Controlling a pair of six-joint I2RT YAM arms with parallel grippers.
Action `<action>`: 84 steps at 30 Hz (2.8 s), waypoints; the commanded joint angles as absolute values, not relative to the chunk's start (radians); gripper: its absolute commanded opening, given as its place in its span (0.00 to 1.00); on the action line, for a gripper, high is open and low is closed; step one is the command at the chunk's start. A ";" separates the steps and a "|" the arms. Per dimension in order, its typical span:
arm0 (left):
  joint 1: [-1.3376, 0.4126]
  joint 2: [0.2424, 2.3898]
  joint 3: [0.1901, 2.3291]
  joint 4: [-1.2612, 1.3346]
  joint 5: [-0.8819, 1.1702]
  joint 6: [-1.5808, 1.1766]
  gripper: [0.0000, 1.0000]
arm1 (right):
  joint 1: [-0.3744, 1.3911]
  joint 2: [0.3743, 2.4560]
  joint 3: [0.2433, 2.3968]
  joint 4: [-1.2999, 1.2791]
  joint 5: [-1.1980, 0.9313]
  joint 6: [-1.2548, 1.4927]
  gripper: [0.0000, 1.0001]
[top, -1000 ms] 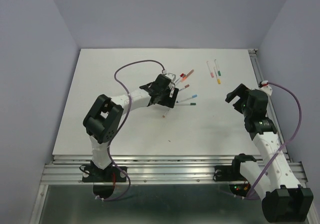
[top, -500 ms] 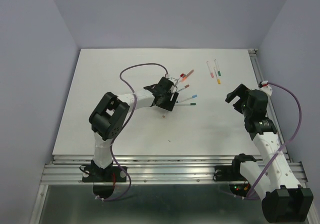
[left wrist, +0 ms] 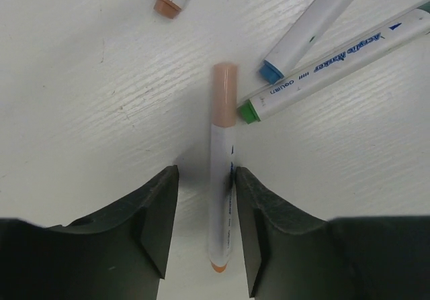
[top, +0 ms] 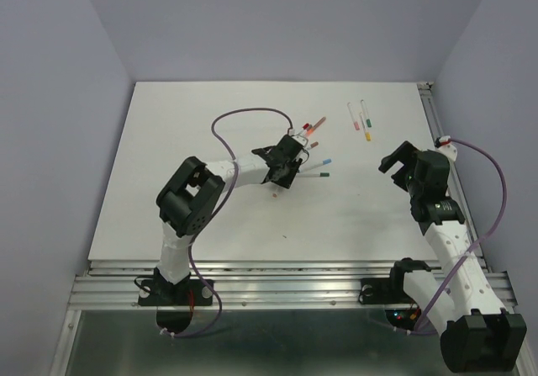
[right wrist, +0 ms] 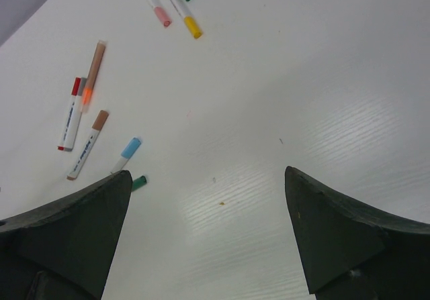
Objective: Open the pen caps
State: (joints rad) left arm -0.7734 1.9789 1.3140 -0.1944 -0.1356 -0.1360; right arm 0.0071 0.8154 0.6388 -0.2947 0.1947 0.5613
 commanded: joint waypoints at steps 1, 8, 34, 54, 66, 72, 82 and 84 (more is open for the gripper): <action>-0.793 2.008 1.293 -0.256 -0.161 -0.141 0.48 | 0.005 0.811 0.621 -0.255 0.222 0.566 1.00; -0.793 2.013 1.226 -0.250 -0.138 -0.182 0.15 | 0.005 0.801 0.618 -0.279 0.253 0.633 1.00; -0.848 1.149 0.730 0.310 0.038 -0.403 0.00 | 0.372 0.874 0.638 0.222 -0.441 0.697 1.00; -0.870 1.075 0.650 0.436 0.146 -0.505 0.00 | 0.678 1.115 0.765 0.370 -0.118 0.675 0.77; -0.871 1.058 0.638 0.430 0.141 -0.502 0.00 | 0.698 1.134 0.773 0.380 -0.078 0.667 0.35; -0.879 1.055 0.634 0.408 0.138 -0.495 0.00 | 0.699 1.135 0.782 0.367 -0.046 0.661 0.17; -0.881 1.114 0.692 0.341 0.140 -0.489 0.55 | 0.699 1.132 0.802 0.328 -0.048 0.698 0.01; -0.881 1.137 0.712 0.345 0.138 -0.482 0.64 | 0.699 1.131 0.819 0.278 -0.052 0.733 0.01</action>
